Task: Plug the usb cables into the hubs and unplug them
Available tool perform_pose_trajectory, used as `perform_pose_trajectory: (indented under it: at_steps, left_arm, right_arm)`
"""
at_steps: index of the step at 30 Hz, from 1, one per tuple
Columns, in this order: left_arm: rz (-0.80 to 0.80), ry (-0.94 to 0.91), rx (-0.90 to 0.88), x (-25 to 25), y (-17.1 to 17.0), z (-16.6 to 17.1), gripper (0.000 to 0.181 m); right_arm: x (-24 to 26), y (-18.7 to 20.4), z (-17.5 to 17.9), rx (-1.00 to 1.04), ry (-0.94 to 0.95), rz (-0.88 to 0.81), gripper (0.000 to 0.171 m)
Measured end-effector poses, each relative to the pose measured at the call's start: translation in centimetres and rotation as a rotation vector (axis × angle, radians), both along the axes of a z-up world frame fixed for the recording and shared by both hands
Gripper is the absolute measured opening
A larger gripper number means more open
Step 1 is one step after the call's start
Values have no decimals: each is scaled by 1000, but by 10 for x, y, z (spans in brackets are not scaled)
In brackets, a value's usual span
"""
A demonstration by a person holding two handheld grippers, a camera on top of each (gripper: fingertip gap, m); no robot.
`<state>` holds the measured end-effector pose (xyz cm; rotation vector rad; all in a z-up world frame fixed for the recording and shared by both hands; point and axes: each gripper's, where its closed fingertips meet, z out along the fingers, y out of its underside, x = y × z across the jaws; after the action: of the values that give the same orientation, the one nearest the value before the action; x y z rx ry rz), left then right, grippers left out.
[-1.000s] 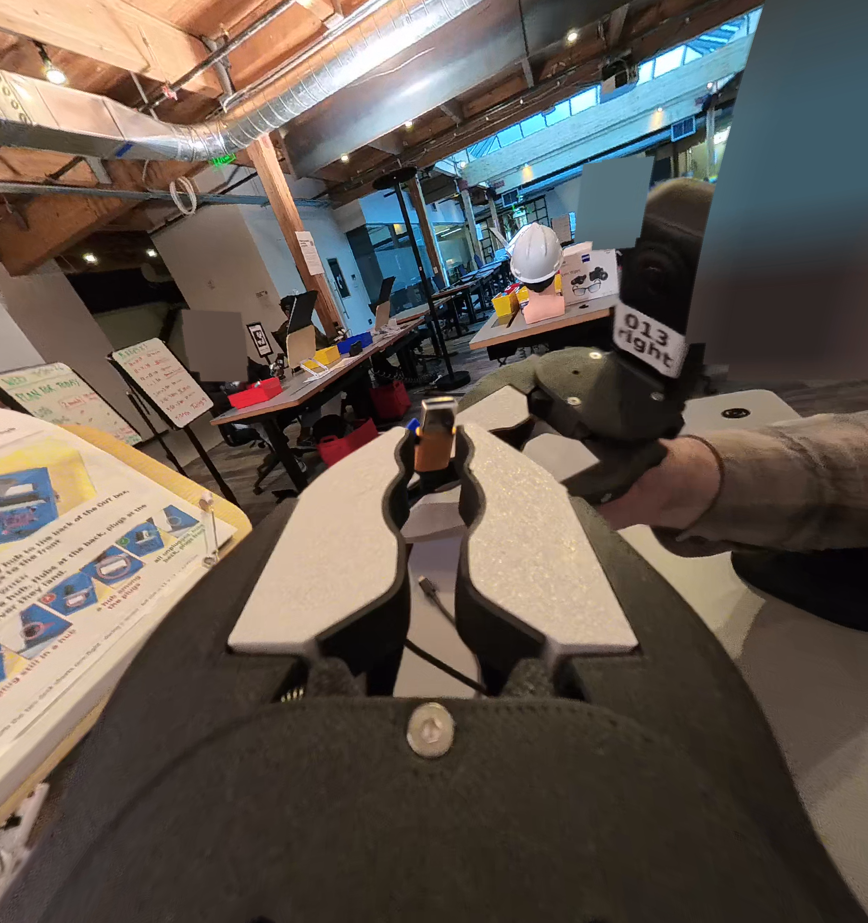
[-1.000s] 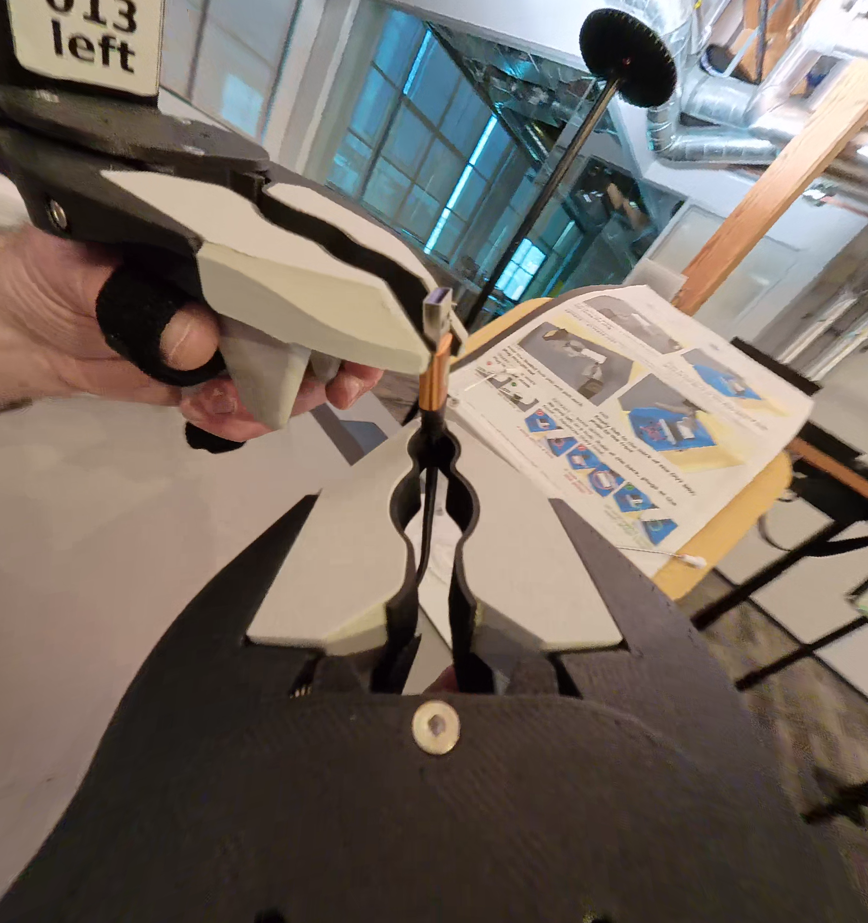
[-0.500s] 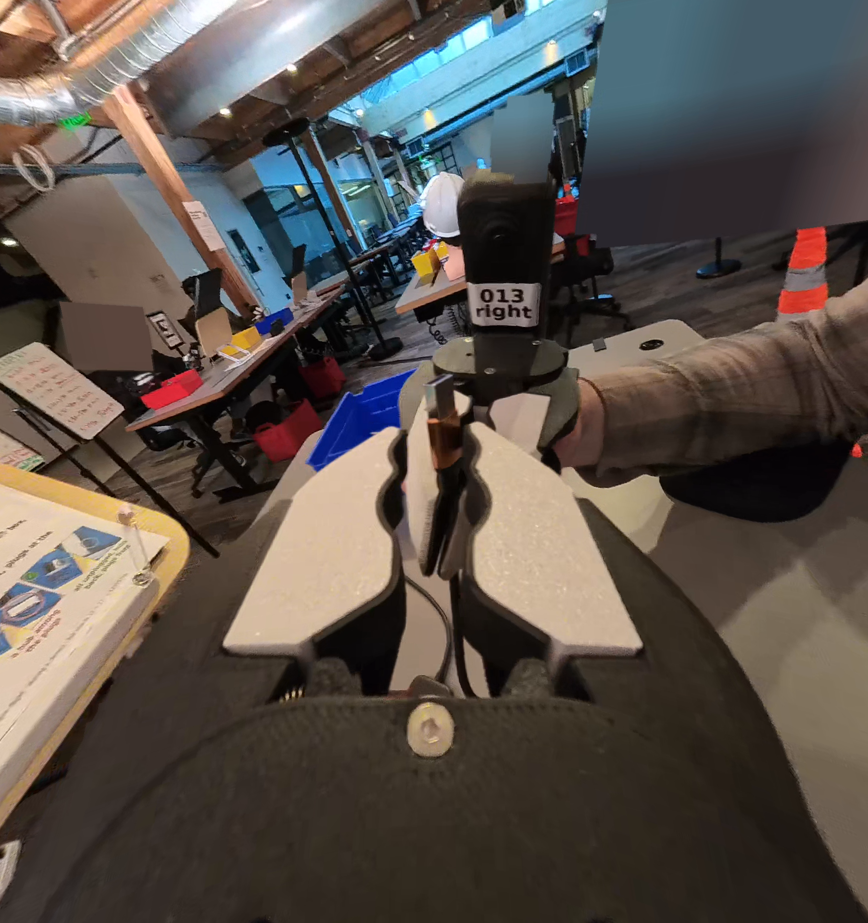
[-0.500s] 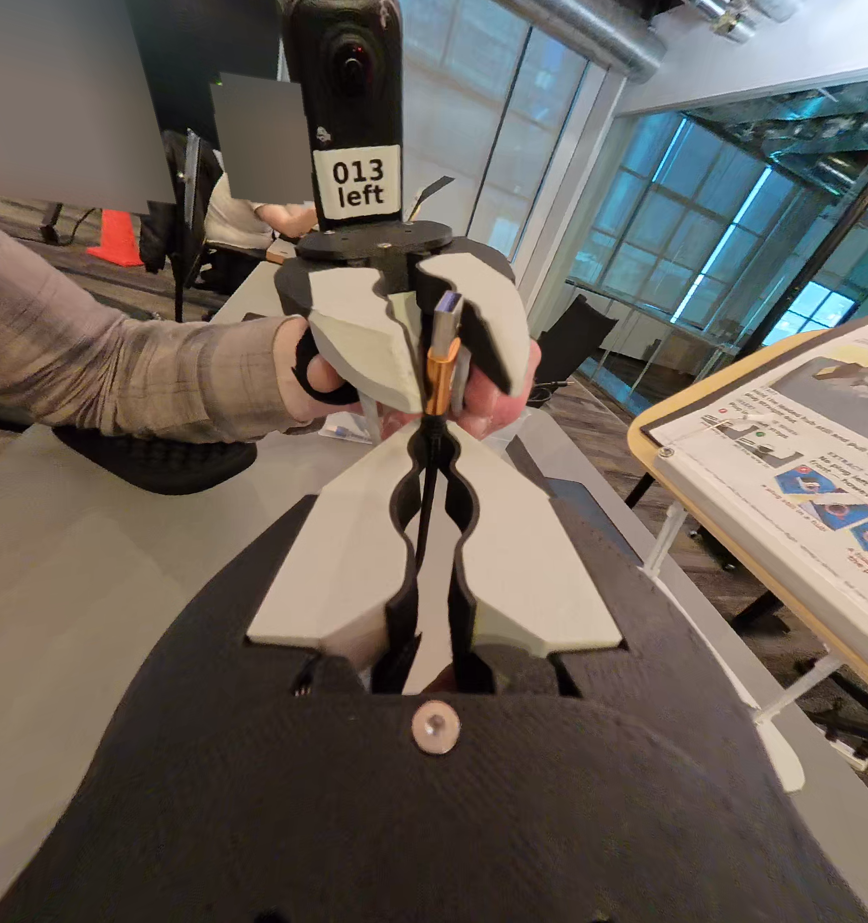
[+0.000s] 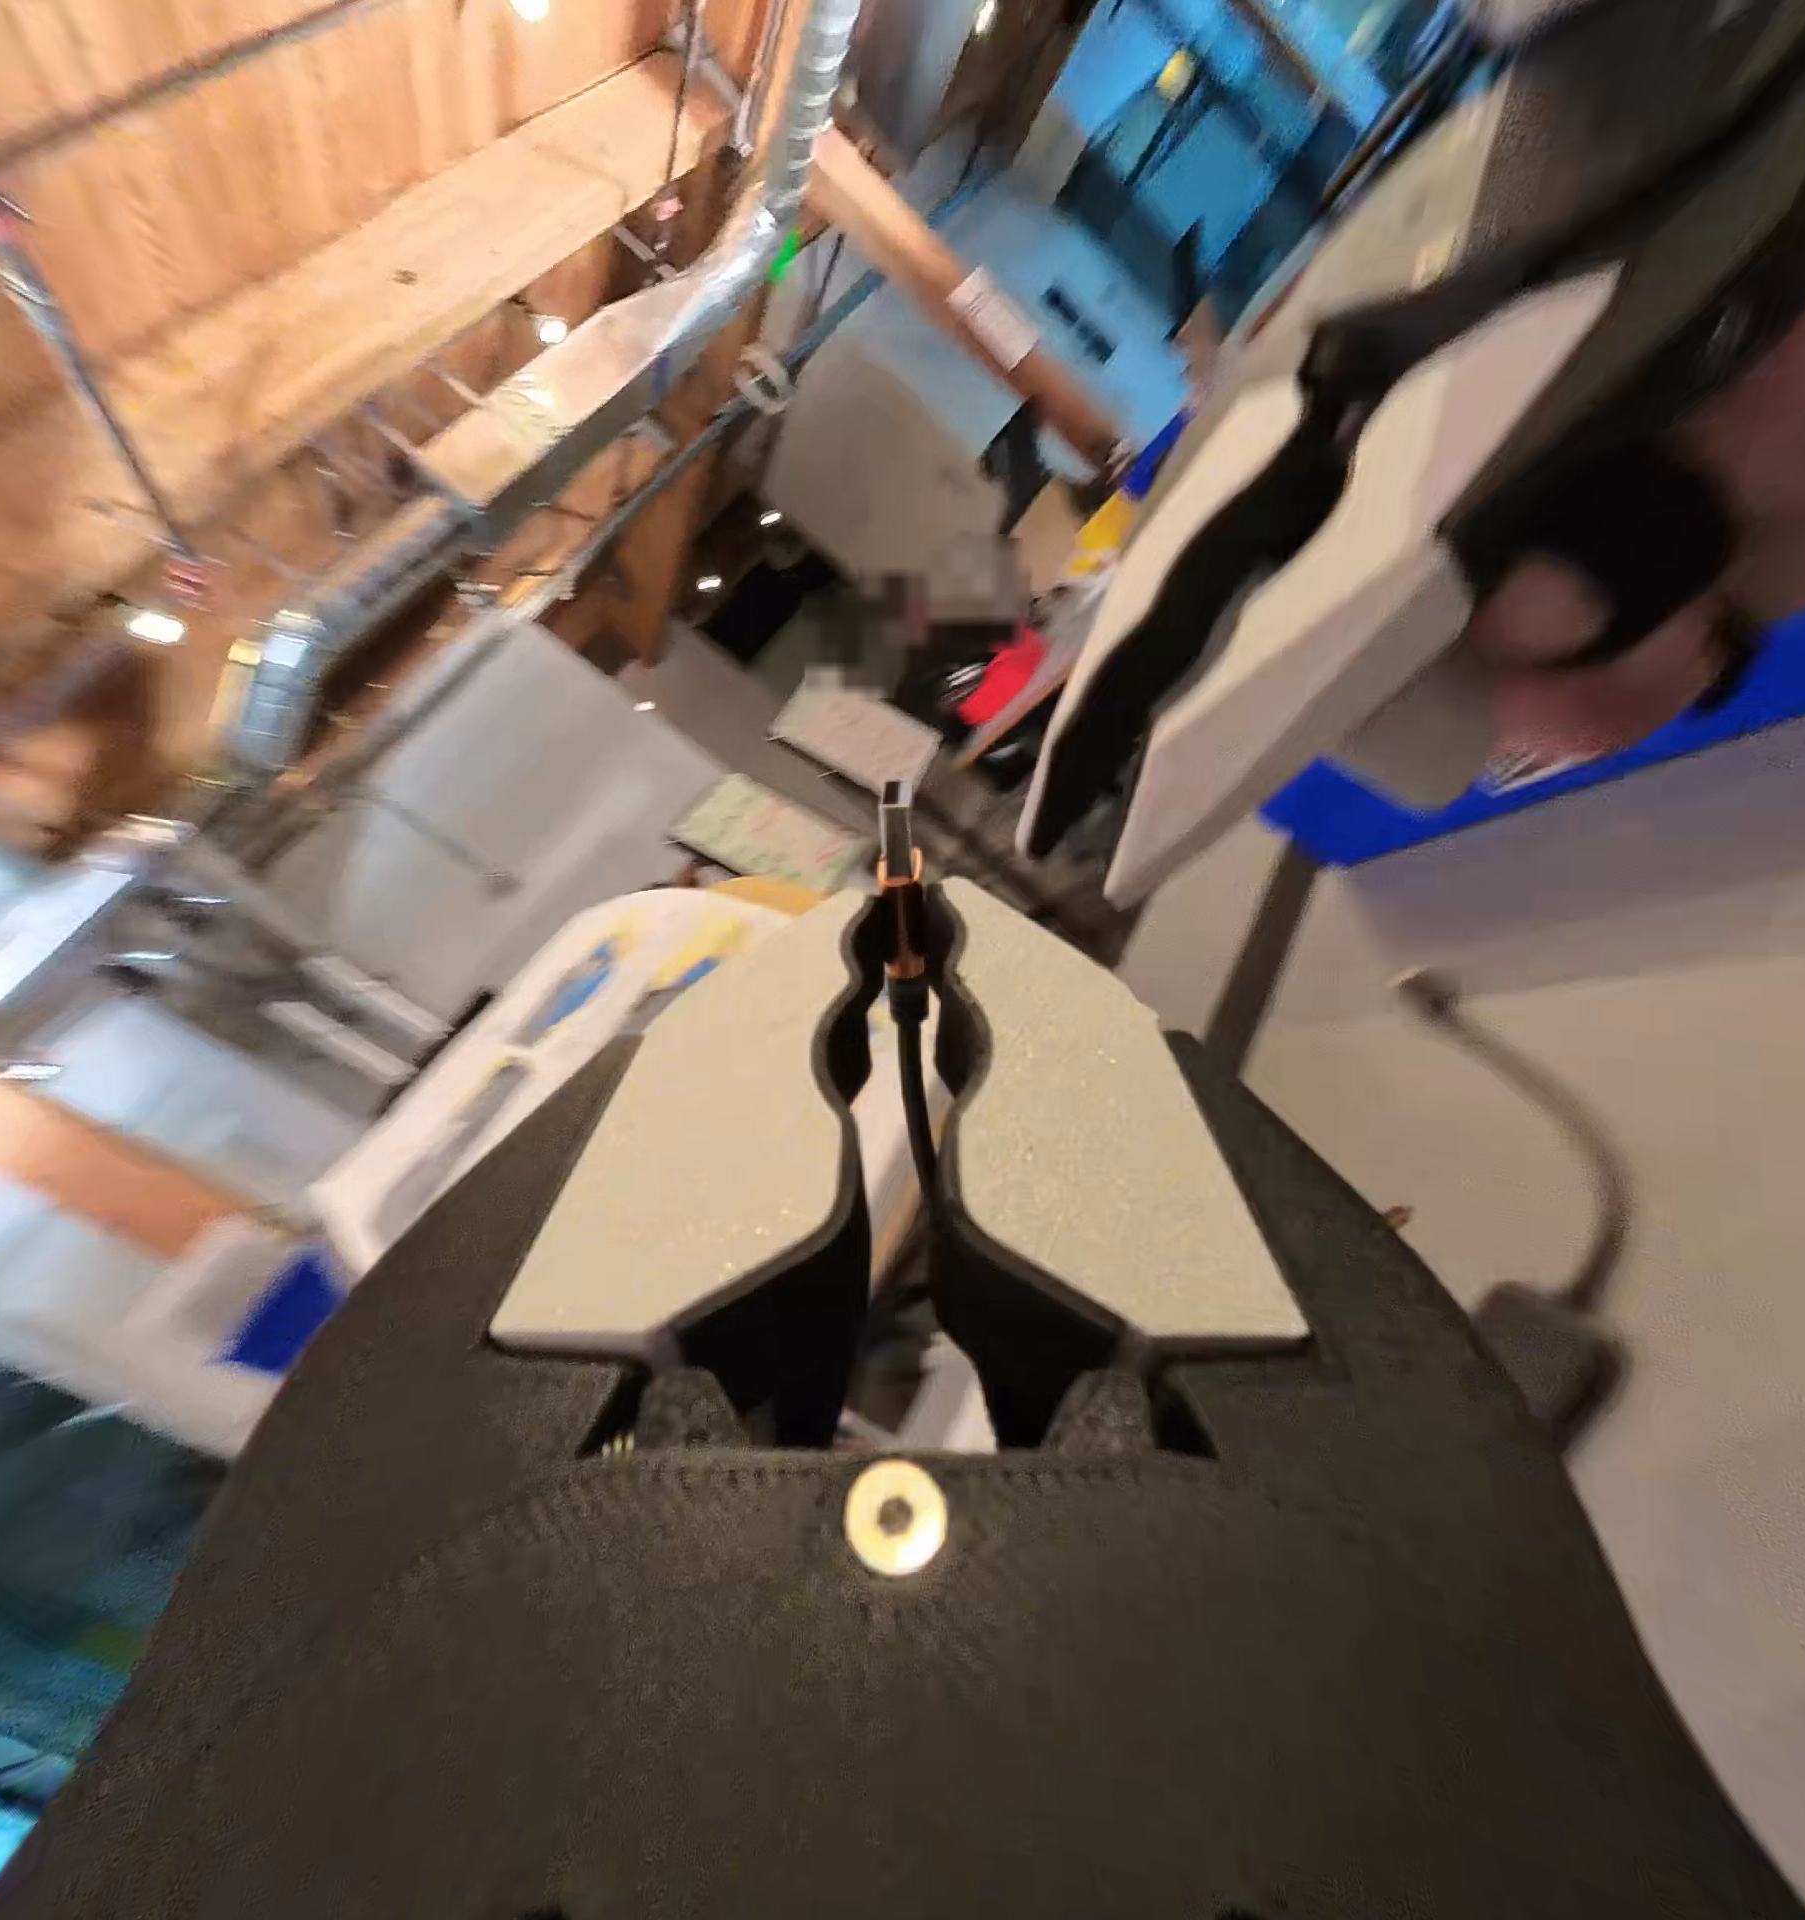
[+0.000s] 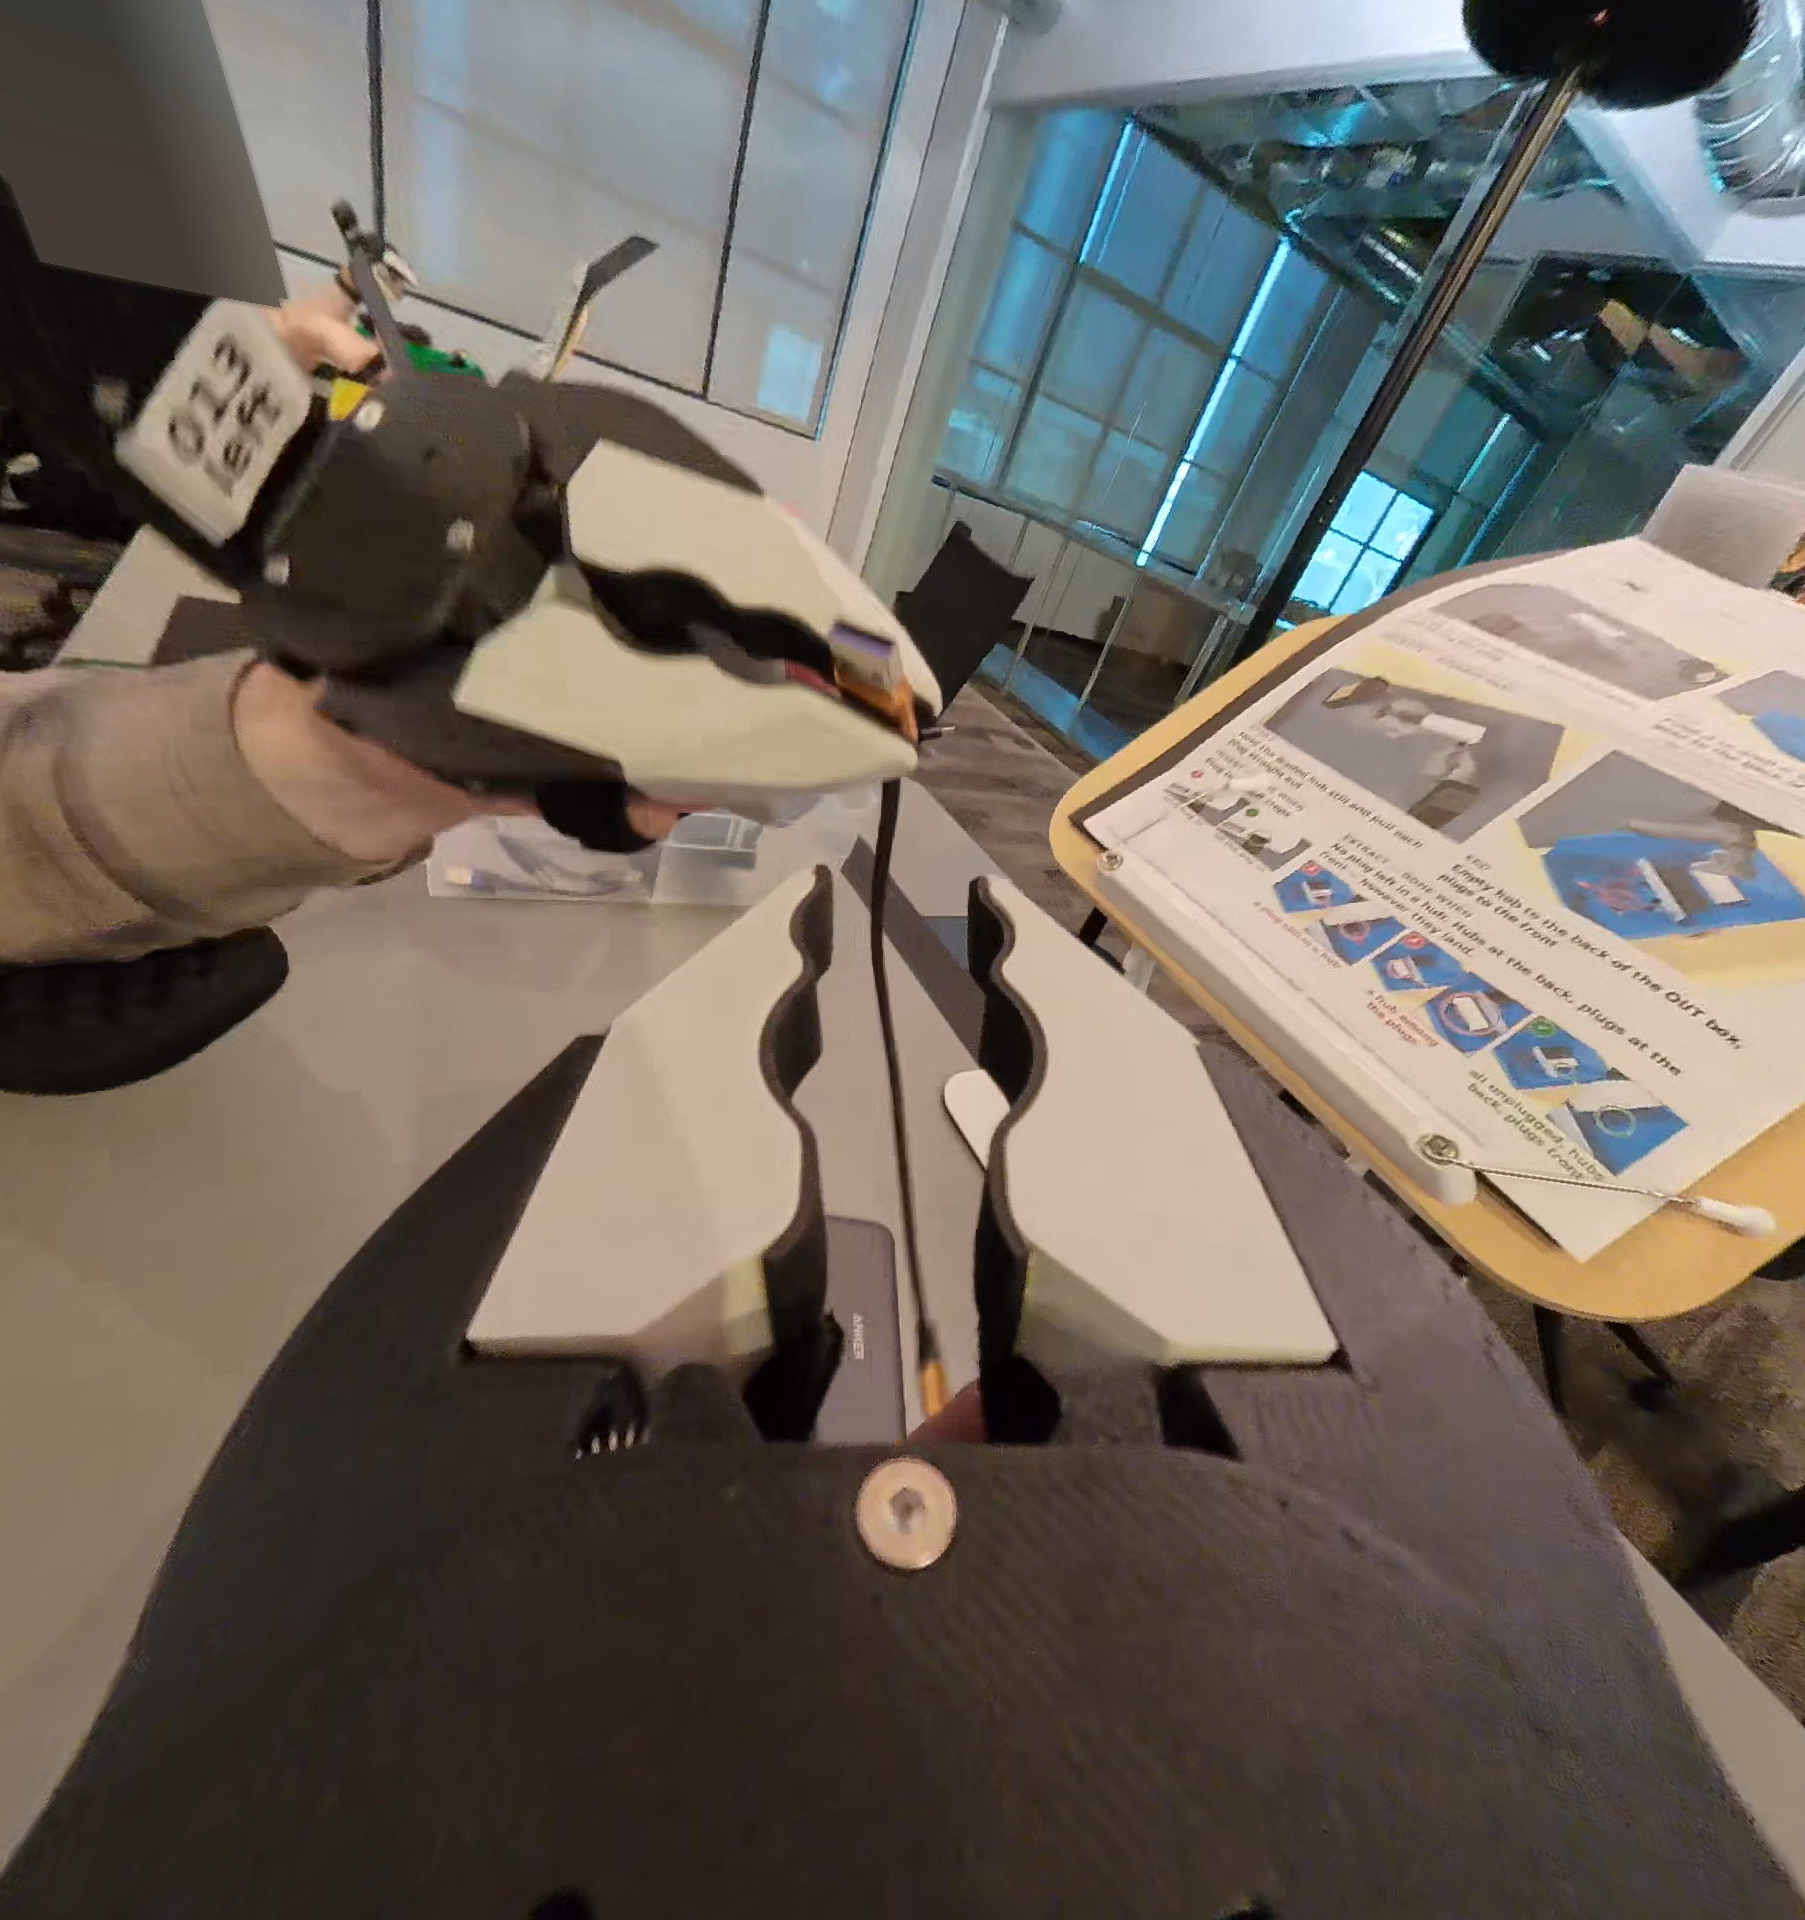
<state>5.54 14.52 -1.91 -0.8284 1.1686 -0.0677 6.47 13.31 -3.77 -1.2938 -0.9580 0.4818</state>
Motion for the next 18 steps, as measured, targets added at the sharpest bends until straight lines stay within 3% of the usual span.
perform_pose_trajectory:
  at_steps: [3, 8, 18]
  left_arm:
    - [163, 90, 221, 1, 7, -4, 7]
    - [291, 198, 471, 12, 5, -15, 7]
    - [353, 256, 586, 20, 5, -21, 7]
  right_arm:
    - [1, -2, 10, 6, -2, -56, 24]
    - [0, 5, 1, -35, -70, -144, 26]
    - [-6, 7, -7, -95, -25, -123, 15]
